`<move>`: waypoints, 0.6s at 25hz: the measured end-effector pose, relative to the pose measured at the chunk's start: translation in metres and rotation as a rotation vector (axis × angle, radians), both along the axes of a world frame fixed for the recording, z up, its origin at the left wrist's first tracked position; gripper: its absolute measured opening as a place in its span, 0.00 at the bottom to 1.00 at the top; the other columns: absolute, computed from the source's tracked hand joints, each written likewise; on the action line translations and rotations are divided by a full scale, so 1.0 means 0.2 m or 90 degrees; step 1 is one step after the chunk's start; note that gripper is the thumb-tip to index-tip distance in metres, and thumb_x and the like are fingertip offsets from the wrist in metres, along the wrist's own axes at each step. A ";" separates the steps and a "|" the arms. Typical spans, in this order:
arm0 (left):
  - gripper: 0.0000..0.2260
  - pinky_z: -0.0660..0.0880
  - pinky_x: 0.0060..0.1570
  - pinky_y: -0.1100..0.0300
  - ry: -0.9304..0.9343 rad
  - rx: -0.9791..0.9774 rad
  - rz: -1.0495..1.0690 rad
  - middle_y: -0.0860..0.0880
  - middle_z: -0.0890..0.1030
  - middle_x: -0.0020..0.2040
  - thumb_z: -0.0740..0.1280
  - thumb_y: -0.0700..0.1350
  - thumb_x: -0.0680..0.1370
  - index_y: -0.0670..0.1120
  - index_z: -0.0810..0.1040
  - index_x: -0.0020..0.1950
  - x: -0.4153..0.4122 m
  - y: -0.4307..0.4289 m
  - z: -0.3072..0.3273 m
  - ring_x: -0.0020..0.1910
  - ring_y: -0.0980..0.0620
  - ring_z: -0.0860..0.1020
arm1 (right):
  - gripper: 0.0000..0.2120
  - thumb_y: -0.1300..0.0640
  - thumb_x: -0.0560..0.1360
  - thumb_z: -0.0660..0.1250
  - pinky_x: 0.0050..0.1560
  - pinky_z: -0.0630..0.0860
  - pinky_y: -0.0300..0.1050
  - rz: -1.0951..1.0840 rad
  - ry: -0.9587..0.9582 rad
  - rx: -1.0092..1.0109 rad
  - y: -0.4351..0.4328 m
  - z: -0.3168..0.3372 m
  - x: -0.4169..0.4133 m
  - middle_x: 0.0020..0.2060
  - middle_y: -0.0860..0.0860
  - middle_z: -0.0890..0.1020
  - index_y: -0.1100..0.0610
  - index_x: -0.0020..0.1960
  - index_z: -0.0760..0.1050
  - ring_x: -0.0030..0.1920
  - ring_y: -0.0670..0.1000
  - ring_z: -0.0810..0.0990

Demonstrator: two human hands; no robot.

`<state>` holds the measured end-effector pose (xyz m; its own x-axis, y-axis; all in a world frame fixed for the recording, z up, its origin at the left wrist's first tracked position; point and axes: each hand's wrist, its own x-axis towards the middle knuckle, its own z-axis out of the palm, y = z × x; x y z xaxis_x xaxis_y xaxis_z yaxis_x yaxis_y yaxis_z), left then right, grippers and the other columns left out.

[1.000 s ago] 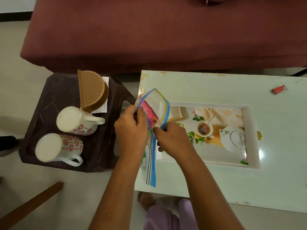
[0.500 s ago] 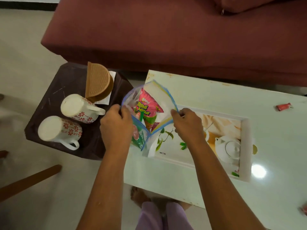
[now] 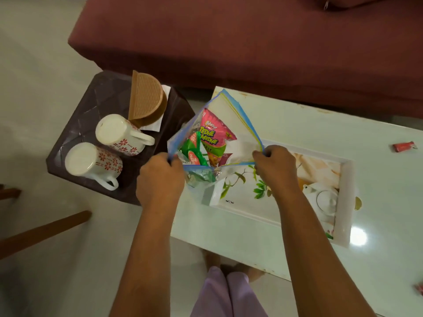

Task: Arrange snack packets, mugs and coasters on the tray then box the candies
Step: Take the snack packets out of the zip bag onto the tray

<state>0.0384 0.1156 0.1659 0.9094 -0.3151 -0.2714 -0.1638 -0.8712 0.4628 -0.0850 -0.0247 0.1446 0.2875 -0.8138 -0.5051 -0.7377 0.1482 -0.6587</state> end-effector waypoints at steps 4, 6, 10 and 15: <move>0.16 0.79 0.43 0.43 0.078 -0.107 -0.013 0.42 0.81 0.40 0.60 0.56 0.73 0.44 0.78 0.40 0.03 -0.06 0.05 0.40 0.40 0.80 | 0.13 0.47 0.73 0.66 0.42 0.76 0.49 0.034 0.025 -0.066 0.04 0.02 0.05 0.42 0.54 0.81 0.56 0.44 0.69 0.42 0.57 0.80; 0.15 0.78 0.43 0.43 0.072 -0.101 -0.038 0.43 0.81 0.39 0.62 0.54 0.76 0.43 0.78 0.40 0.01 -0.08 0.07 0.41 0.42 0.80 | 0.14 0.50 0.74 0.67 0.39 0.73 0.47 0.028 0.063 -0.166 0.06 0.08 0.07 0.46 0.53 0.80 0.55 0.53 0.65 0.43 0.55 0.79; 0.15 0.79 0.45 0.43 0.103 -0.144 -0.040 0.44 0.82 0.43 0.61 0.54 0.77 0.44 0.78 0.43 0.00 -0.08 0.06 0.44 0.44 0.81 | 0.13 0.54 0.76 0.64 0.30 0.64 0.34 0.067 -0.007 -0.312 0.06 0.23 0.12 0.45 0.47 0.76 0.52 0.58 0.65 0.38 0.45 0.73; 0.17 0.78 0.49 0.40 0.206 -0.192 -0.010 0.44 0.81 0.44 0.58 0.58 0.71 0.48 0.77 0.44 -0.02 -0.08 0.06 0.46 0.43 0.80 | 0.13 0.52 0.74 0.66 0.45 0.72 0.44 0.321 0.012 -0.087 0.11 0.11 0.39 0.48 0.56 0.79 0.57 0.56 0.75 0.49 0.55 0.78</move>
<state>0.0338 0.0992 0.1785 0.7870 -0.4364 -0.4361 0.0200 -0.6884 0.7251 -0.0061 -0.0020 0.1672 0.6521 -0.6360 -0.4127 -0.7076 -0.3150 -0.6325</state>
